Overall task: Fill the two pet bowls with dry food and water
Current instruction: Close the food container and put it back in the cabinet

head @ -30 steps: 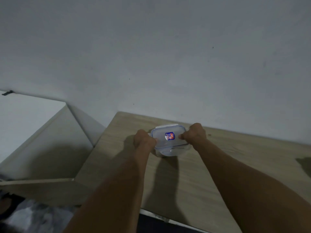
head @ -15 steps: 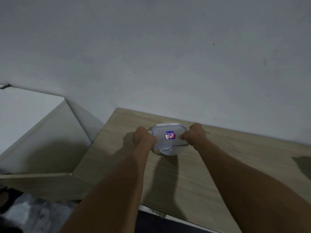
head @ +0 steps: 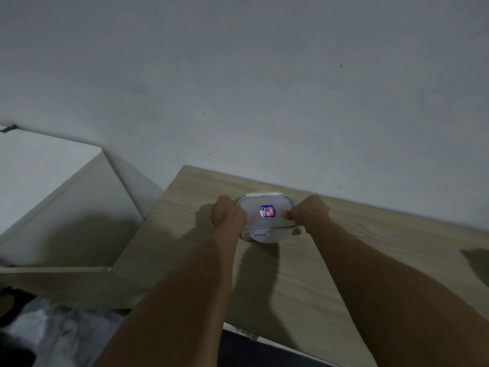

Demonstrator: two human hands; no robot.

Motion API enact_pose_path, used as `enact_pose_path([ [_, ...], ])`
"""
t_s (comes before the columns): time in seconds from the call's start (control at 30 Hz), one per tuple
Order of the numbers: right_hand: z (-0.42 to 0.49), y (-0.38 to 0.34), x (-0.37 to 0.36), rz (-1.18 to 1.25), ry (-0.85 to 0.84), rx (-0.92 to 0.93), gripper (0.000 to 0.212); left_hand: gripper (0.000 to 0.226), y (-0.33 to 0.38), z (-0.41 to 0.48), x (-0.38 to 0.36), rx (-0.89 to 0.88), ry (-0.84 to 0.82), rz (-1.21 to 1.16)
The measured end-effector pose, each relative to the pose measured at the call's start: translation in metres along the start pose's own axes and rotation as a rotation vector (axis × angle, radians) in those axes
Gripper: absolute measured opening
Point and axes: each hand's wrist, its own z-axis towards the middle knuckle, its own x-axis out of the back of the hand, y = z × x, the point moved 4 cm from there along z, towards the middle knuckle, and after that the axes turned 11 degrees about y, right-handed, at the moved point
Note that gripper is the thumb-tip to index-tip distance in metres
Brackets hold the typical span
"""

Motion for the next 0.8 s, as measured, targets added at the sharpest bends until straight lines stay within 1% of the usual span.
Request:
enact_pose_path([
  [0.07,0.002,0.002,0.001,0.012,-0.007,-0.023,0.046,0.05,0.0,0.002,-0.001,0.015,-0.002,-0.005],
  [0.23,-0.001,0.004,-0.001,0.121,-0.086,-0.054,0.038,0.058,0.0,0.003,-0.005,0.039,-0.016,0.012],
  [0.27,-0.001,0.005,0.0,0.121,-0.092,-0.064,0.038,0.063,0.001,0.002,-0.005,0.048,0.002,0.029],
  [0.33,-0.003,0.004,0.0,0.111,-0.104,-0.08,0.036,0.069,0.003,-0.001,-0.001,0.088,0.094,0.071],
  [0.4,-0.002,0.004,-0.001,0.12,-0.119,-0.101,0.036,0.059,0.003,-0.001,-0.002,0.076,0.161,0.088],
  [0.5,-0.003,0.006,-0.002,0.13,-0.108,-0.097,0.037,0.033,0.005,0.001,-0.008,-0.022,0.132,0.052],
  [0.57,-0.003,0.007,-0.003,0.14,-0.09,-0.085,0.036,0.034,0.003,0.003,-0.006,-0.007,0.102,0.03],
  [0.63,-0.003,0.005,-0.003,0.139,-0.072,-0.064,0.036,0.043,-0.002,0.007,-0.008,0.052,0.039,-0.015],
  [0.7,-0.005,0.002,-0.002,0.123,-0.042,-0.038,0.042,0.046,-0.006,0.009,-0.013,0.112,-0.033,-0.084],
  [0.77,-0.007,-0.002,-0.004,0.062,-0.011,0.002,0.048,0.041,-0.008,0.013,-0.016,0.132,-0.018,-0.093],
  [0.8,-0.009,-0.005,-0.005,0.022,0.01,0.042,0.046,0.038,-0.008,0.014,-0.017,0.136,0.001,-0.081],
])
